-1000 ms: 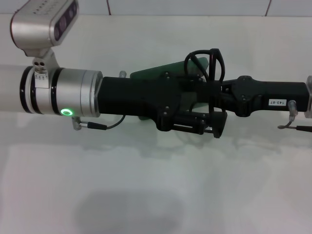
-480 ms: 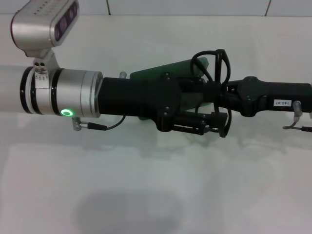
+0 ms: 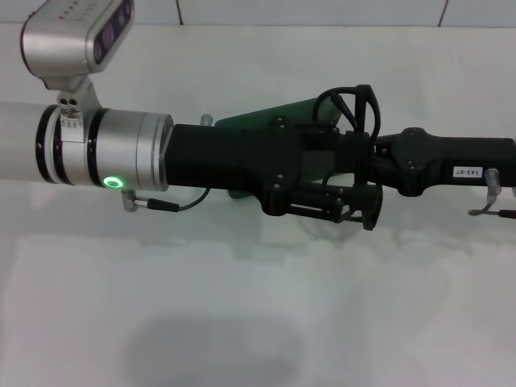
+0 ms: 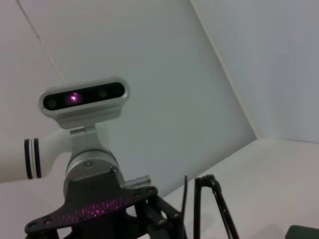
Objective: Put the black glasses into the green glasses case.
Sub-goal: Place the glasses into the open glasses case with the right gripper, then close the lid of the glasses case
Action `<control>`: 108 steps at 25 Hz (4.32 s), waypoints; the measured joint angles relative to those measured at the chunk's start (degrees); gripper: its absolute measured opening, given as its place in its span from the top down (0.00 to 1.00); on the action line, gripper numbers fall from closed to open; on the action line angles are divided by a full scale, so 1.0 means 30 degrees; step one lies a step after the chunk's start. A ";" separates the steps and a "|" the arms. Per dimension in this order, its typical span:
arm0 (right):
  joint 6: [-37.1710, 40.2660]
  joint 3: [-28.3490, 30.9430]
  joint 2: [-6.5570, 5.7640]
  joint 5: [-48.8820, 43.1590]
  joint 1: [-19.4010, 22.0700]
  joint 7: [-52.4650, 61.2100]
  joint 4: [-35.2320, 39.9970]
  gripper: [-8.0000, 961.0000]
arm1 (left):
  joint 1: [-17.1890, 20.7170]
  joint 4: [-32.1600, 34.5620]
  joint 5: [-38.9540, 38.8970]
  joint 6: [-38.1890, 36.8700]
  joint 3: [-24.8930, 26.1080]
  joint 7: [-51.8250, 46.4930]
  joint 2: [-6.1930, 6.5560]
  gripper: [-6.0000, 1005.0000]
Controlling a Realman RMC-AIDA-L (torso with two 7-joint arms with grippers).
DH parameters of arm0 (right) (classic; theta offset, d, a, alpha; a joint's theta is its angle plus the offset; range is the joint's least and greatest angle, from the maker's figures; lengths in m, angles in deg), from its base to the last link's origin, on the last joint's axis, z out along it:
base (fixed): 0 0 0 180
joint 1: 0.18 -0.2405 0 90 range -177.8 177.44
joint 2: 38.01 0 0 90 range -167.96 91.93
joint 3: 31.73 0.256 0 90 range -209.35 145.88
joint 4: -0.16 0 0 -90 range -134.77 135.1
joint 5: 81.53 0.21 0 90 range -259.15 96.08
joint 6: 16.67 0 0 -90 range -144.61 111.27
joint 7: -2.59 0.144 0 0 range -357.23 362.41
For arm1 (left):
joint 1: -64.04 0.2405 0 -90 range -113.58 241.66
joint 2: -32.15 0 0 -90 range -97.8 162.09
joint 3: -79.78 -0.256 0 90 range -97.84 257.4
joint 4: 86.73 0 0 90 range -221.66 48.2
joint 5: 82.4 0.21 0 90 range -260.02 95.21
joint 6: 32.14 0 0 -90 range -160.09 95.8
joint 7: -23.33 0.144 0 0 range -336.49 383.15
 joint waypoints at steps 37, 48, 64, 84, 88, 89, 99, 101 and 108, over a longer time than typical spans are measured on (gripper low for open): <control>-1.1363 -0.8212 0.0426 -0.6998 0.3679 0.2209 1.4997 0.83 | 0.3394 -0.1197 -0.0258 0.4275 0.9208 0.3429 -0.0789 0.21; -1.7869 -1.4390 0.0469 -1.1412 0.5004 0.2847 1.6622 0.82 | 0.3372 -0.1343 -0.0135 0.4540 0.9212 0.3424 -0.0769 0.21; -2.5052 -1.8797 0.0493 -1.3028 0.5383 0.2518 1.4317 0.81 | 0.2742 -0.1434 0.0062 0.4647 0.9081 0.2880 -0.0746 0.21; -2.9428 -2.1296 0.0504 -1.3057 0.3755 0.2483 1.1058 0.79 | 0.2454 -0.1949 0.0052 0.4644 0.9062 0.2970 -0.0823 0.21; -2.9531 -2.1422 0.0503 -1.3025 0.3425 0.2510 1.0583 0.78 | 0.2368 -0.1978 0.0048 0.4644 0.9062 0.2916 -0.0831 0.21; -2.9548 -2.1424 0.0501 -1.3011 0.3414 0.2539 1.0545 0.78 | 0.2320 -0.2024 0.0048 0.4644 0.9061 0.2906 -0.0831 0.21; -2.9521 -2.1576 0.0504 -1.1970 0.3427 0.2596 1.0724 0.77 | 0.2219 -0.2141 0.0006 0.4644 0.9061 0.2891 -0.0820 0.21; -2.8943 -2.1369 0.0503 -1.1277 0.3368 0.2601 1.0739 0.78 | 0.2218 -0.2168 0.0006 0.4644 0.9060 0.2892 -0.0821 0.21; -2.8385 -2.1161 0.0502 -0.9686 0.3375 0.2634 1.0730 0.78 | 0.2217 -0.2349 0.0028 0.4644 0.9061 0.2978 -0.0844 0.21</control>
